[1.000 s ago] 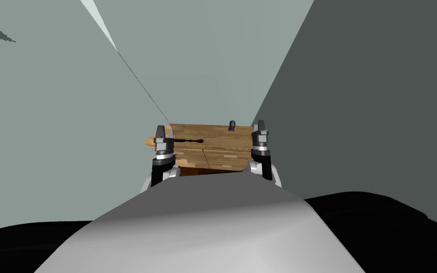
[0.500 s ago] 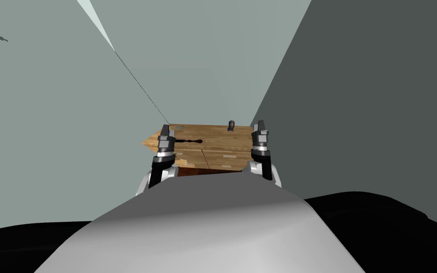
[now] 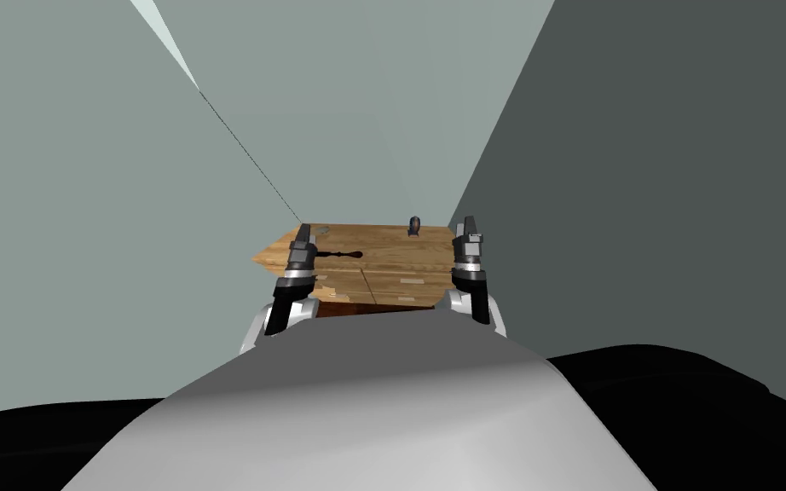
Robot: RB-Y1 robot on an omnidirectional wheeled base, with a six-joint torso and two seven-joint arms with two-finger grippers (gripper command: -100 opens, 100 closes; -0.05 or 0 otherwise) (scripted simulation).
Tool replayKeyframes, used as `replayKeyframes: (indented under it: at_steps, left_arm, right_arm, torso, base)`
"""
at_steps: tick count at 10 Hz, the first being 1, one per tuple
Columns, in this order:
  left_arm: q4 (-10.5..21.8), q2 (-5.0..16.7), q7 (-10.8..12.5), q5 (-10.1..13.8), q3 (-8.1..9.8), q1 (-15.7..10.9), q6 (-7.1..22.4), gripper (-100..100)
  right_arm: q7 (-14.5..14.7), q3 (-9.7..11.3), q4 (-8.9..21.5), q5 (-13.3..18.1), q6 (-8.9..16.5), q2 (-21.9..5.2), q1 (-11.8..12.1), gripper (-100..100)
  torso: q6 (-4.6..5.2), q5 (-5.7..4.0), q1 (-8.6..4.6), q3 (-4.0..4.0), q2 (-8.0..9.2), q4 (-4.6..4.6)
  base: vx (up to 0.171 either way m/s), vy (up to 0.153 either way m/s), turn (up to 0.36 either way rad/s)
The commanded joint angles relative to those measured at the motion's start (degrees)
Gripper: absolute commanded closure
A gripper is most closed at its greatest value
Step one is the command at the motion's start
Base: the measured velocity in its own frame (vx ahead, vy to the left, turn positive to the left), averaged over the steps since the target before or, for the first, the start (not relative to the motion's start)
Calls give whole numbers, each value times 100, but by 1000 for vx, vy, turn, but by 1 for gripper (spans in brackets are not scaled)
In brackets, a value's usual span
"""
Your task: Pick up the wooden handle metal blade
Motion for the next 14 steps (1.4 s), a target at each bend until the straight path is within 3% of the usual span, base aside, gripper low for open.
replayKeyframes:
  at_steps: [1, 14]
  left_arm:
    - [-13, 43, -20, -18, 13, -42, 286, -100]
    - [-4, 448, -147, -91, 153, -421, 2220, -100]
  right_arm:
    - [0, 0, 0, 0, 0, 0, 0, 0]
    - [0, 0, 0, 0, 0, 0, 0, 0]
  torso:
    - [0, 0, 0, 0, 0, 0]
    - [0, 1, 4, 1, 1, 0]
  base:
    - [0, -7, -18]
    - [-1, -2, -30]
